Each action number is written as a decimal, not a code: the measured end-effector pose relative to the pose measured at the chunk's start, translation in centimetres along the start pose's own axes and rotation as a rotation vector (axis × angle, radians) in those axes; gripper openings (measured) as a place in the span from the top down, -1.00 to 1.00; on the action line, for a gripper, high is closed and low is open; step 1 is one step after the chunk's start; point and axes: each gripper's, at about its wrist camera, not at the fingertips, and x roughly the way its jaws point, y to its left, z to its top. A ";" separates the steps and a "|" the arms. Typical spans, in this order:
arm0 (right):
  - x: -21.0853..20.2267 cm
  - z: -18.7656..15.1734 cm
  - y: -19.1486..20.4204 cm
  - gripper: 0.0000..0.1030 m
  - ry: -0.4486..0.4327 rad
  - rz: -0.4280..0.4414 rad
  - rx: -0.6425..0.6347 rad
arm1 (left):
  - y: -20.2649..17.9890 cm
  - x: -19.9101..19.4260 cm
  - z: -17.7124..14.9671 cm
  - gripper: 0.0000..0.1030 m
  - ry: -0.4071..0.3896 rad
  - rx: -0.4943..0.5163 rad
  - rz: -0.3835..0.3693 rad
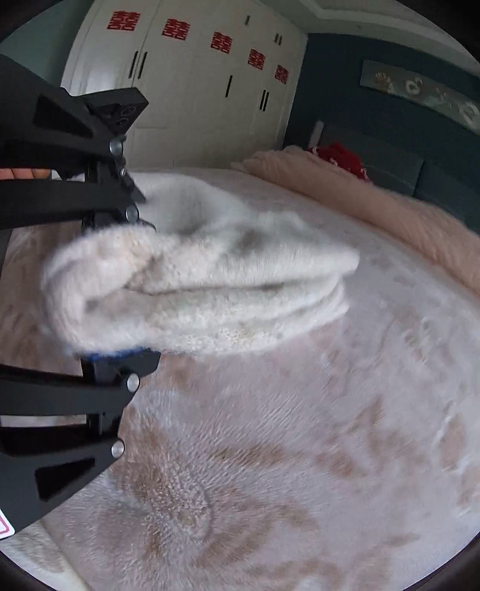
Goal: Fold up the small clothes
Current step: 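Grasp the sweater hem with both grippers and lift it, then fold the lifted hem over toward the collar with both grippers, then release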
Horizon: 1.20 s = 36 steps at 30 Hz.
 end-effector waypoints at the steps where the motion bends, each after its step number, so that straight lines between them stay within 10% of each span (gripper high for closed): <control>1: -0.8 0.0 1.0 0.35 -0.015 0.020 -0.008 | -0.8 -0.9 -0.1 0.05 -0.013 0.028 -0.002; 11: -12.9 -0.5 13.6 0.37 -0.222 0.133 -0.240 | -8.4 -13.8 -0.3 0.12 -0.171 0.204 -0.152; 20: -23.4 -5.3 26.2 0.37 -0.422 0.315 -0.528 | -12.4 -30.7 -2.7 0.09 -0.488 0.435 -0.243; 28: -25.8 -9.4 36.3 0.37 -0.497 0.456 -0.746 | -11.2 -43.2 -3.6 0.07 -0.775 0.572 -0.230; 36: -21.5 -10.5 42.3 0.35 -0.465 0.494 -0.854 | -6.1 -47.3 -1.4 -0.05 -0.902 0.579 -0.185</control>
